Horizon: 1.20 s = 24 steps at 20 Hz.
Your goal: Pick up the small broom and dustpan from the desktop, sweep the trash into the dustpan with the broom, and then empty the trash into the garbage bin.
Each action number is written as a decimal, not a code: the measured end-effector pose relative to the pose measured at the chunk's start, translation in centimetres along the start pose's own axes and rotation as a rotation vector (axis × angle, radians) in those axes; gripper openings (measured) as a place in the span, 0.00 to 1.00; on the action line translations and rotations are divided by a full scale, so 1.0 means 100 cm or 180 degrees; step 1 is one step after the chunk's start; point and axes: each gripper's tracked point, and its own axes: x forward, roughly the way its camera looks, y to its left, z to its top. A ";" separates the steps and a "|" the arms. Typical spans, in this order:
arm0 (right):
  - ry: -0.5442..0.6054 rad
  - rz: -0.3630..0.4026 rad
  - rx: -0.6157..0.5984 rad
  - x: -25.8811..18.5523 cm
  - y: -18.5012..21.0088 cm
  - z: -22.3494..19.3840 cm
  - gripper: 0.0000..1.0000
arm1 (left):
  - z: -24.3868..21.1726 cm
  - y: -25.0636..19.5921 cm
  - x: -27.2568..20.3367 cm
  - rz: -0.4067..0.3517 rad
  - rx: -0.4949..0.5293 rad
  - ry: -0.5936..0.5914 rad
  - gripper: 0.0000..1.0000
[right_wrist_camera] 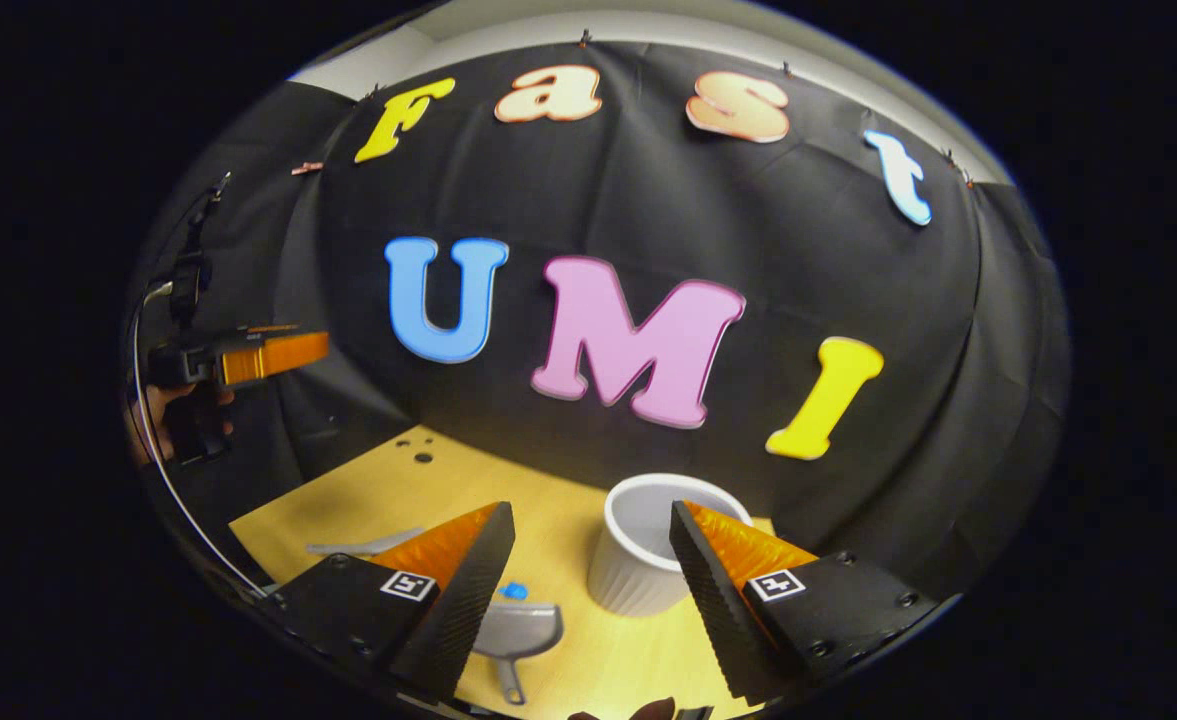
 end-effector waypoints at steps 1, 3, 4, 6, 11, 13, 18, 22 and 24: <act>0.0166 0.0064 -0.0005 0.002 0.008 -0.018 0.97 | -0.007 0.002 -0.002 0.0018 0.0004 0.0038 0.95; 0.0483 0.0197 -0.0030 0.007 0.025 -0.058 0.97 | -0.016 0.007 -0.004 0.0045 0.0024 0.0090 0.95; 0.0660 0.0272 -0.0049 0.008 0.033 -0.079 0.97 | -0.019 0.009 -0.005 0.0058 0.0041 0.0114 0.95; 0.1026 0.0426 -0.0086 0.013 0.049 -0.122 0.97 | -0.031 0.015 -0.008 0.0097 0.0053 0.0158 0.95; 0.1937 0.0688 0.0039 0.019 0.072 -0.219 0.96 | -0.045 0.032 -0.014 0.0198 0.0029 0.0238 0.95; 0.2234 0.0740 0.0185 0.028 0.081 -0.258 0.96 | -0.050 0.039 -0.015 0.0231 0.0036 0.0267 0.95; 0.2829 0.0736 0.0194 0.055 0.096 -0.343 0.97 | -0.058 0.050 -0.015 0.0290 0.0018 0.0306 0.95; 0.3138 0.0701 -0.0088 0.082 0.095 -0.386 0.96 | -0.064 0.055 -0.011 0.0318 0.0016 0.0349 0.95; 0.3279 0.0719 -0.0101 0.092 0.101 -0.400 0.96 | -0.066 0.059 -0.011 0.0340 0.0015 0.0361 0.95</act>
